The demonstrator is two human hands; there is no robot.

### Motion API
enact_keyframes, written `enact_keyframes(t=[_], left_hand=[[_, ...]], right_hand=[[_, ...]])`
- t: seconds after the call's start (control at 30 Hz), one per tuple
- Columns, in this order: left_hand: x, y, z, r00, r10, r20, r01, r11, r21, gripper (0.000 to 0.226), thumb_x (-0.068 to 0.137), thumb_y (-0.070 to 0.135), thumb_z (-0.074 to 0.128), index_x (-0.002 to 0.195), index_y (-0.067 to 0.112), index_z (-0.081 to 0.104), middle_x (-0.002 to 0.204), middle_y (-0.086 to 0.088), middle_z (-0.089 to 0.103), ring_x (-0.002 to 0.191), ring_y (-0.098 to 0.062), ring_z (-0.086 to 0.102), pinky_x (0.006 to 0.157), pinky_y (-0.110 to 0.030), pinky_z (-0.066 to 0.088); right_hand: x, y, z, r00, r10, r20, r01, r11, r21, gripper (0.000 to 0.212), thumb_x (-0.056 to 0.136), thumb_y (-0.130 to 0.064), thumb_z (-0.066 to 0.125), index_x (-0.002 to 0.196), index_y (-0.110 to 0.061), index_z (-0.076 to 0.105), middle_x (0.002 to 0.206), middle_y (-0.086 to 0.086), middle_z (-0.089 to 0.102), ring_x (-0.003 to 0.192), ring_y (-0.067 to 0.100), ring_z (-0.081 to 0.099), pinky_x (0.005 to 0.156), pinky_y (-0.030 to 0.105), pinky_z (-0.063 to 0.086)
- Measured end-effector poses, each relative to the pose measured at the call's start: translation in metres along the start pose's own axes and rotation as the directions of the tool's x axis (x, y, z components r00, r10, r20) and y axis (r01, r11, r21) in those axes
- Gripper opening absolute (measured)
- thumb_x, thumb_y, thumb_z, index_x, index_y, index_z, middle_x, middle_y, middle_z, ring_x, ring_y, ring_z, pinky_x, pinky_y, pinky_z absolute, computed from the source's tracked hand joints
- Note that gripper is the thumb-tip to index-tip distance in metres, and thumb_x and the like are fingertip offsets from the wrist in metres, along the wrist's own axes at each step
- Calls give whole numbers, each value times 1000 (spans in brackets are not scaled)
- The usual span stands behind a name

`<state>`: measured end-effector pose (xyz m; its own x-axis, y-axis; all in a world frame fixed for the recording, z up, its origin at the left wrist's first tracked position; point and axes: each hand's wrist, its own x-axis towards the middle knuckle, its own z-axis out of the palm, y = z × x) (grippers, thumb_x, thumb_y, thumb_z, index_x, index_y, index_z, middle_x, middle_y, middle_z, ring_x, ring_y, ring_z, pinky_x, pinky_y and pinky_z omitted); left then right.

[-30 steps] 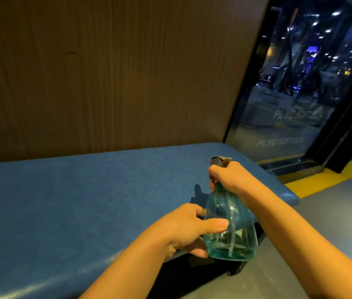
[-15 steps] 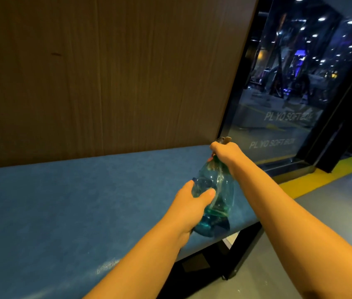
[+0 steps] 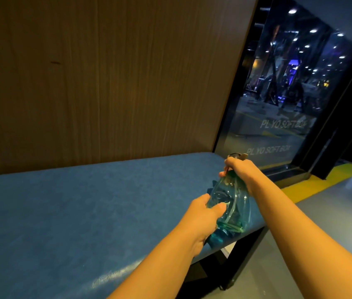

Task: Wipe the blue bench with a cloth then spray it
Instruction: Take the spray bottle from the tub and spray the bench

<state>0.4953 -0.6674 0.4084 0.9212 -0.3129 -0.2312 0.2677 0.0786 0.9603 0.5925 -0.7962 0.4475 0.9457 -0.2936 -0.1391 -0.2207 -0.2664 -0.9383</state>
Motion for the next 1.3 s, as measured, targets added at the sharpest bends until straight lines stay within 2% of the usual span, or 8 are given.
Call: enact_keyframes(t=[0.17, 0.3, 0.47, 0.83, 0.93, 1.03, 1.2, 1.3], left_hand=[[-8, -2, 12, 995, -95, 14, 95, 995, -18, 12, 96, 21, 48, 103, 26, 57, 99, 9, 59, 82, -5, 56, 64, -16, 49], [-13, -9, 15, 983, -182, -9, 181, 982, -49, 55, 94, 30, 51, 144, 16, 33, 146, -3, 40, 121, -17, 48, 101, -32, 43], [-20, -14, 12, 952, -305, 19, 301, 925, -231, 25, 96, 28, 48, 108, 9, 58, 115, -11, 65, 102, -25, 64, 93, -44, 52], [-46, -23, -15, 913, -391, -112, 346, 891, -293, 22, 97, 23, 45, 108, 10, 58, 97, -10, 62, 82, -23, 61, 89, -43, 54], [-47, -27, -22, 922, -364, -129, 304, 890, -341, 26, 96, 21, 47, 115, 7, 59, 114, -14, 64, 96, -29, 63, 91, -47, 52], [-51, -26, -29, 935, -315, -162, 221, 876, -428, 31, 96, 19, 49, 121, 4, 58, 129, -18, 59, 104, -31, 61, 89, -46, 53], [-60, -19, -50, 926, -281, -251, 94, 817, -569, 32, 93, 19, 54, 113, -6, 60, 120, -20, 63, 102, -33, 64, 87, -47, 53], [-75, -13, -64, 923, -281, -261, 54, 770, -636, 28, 89, 16, 60, 104, -8, 61, 112, -22, 67, 95, -33, 66, 85, -47, 54]], right_hand=[[-4, 18, -15, 998, 32, -62, -33, 999, -10, 14, 78, -18, 56, 71, -6, 53, 79, 21, 56, 73, 31, 56, 70, 41, 48], [-17, 33, -21, 993, 17, -117, -25, 997, -71, 14, 81, -14, 52, 70, -7, 54, 77, 19, 61, 75, 31, 57, 71, 41, 44], [-43, 42, -18, 997, -38, -66, 37, 999, -8, 16, 87, -21, 54, 77, -9, 56, 75, 12, 63, 71, 26, 53, 68, 35, 42], [-87, 46, 19, 989, -124, -82, 132, 986, 105, 24, 88, -16, 53, 72, 1, 59, 73, 14, 64, 73, 27, 54, 70, 38, 43], [-92, 36, 22, 981, -182, -66, 189, 975, 120, 31, 87, -29, 59, 75, 0, 63, 79, 14, 65, 79, 27, 59, 82, 46, 48], [-97, 22, 29, 955, -294, -51, 296, 955, 36, 57, 86, -43, 58, 89, 14, 58, 78, 25, 58, 72, 24, 49, 64, 37, 39], [-113, 4, 55, 879, -466, -98, 473, 880, 55, 35, 86, -49, 51, 92, -15, 55, 91, 13, 65, 87, 25, 62, 67, 28, 44], [-122, -6, 73, 834, -549, -64, 552, 822, 138, 30, 90, -45, 48, 83, -24, 68, 82, 9, 69, 88, 27, 66, 79, 42, 52]])
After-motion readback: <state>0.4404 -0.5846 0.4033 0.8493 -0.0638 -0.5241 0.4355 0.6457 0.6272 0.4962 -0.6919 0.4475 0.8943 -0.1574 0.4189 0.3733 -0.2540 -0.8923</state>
